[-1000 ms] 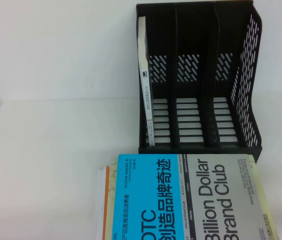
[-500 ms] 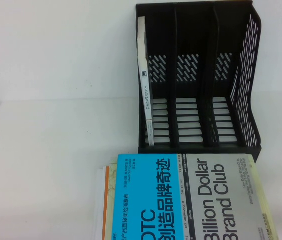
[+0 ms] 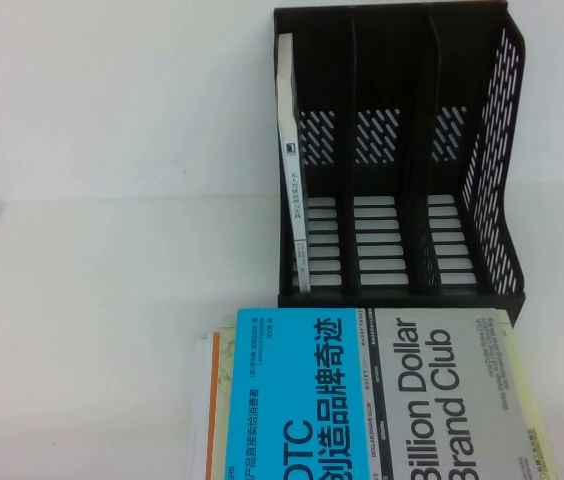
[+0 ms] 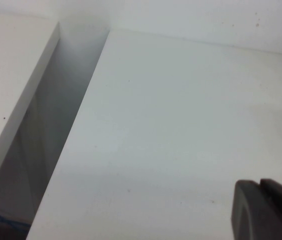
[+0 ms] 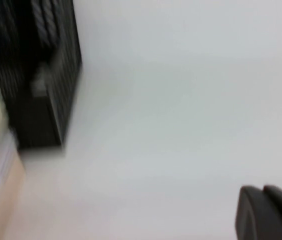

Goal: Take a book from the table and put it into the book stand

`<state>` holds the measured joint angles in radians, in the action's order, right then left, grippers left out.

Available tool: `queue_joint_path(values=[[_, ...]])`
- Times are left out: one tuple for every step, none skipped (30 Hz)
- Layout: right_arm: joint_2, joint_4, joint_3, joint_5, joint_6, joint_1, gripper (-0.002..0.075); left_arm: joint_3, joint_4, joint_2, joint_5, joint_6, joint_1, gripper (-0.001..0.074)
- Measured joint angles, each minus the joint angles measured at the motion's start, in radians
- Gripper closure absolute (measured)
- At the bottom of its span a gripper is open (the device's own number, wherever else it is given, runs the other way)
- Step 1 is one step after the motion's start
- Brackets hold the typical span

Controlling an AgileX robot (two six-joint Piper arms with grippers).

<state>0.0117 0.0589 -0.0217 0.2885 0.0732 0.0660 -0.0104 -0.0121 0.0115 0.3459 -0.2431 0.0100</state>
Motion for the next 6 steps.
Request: queue_joint_path(values=[[0.0, -0.005, -0.002, 0.044, -0.009, 0.004, 0.0729, 0.0, 0.0, 0.0, -0.001, 0.0, 0.0, 0.0736], [0.0, -0.002, 0.0, 0.055, -0.019, 0.004, 0.0729, 0.0, 0.0, 0.0, -0.001, 0.0, 0.0, 0.0736], [0.0, 0.0, 0.0, 0.06, -0.026, 0.004, 0.0729, 0.0, 0.0, 0.0, -0.001, 0.0, 0.0, 0.0736], [0.0, 0.005, 0.0, 0.06, -0.028, -0.001, 0.0729, 0.0, 0.0, 0.0, -0.001, 0.0, 0.0, 0.0736], [0.0, 0.007, 0.0, 0.06, -0.03, -0.006, 0.0729, 0.0, 0.0, 0.0, -0.001, 0.0, 0.0, 0.0736], [0.0, 0.011, 0.001, 0.06, -0.028, -0.014, 0.0729, 0.0, 0.0, 0.0, -0.001, 0.0, 0.0, 0.0736]])
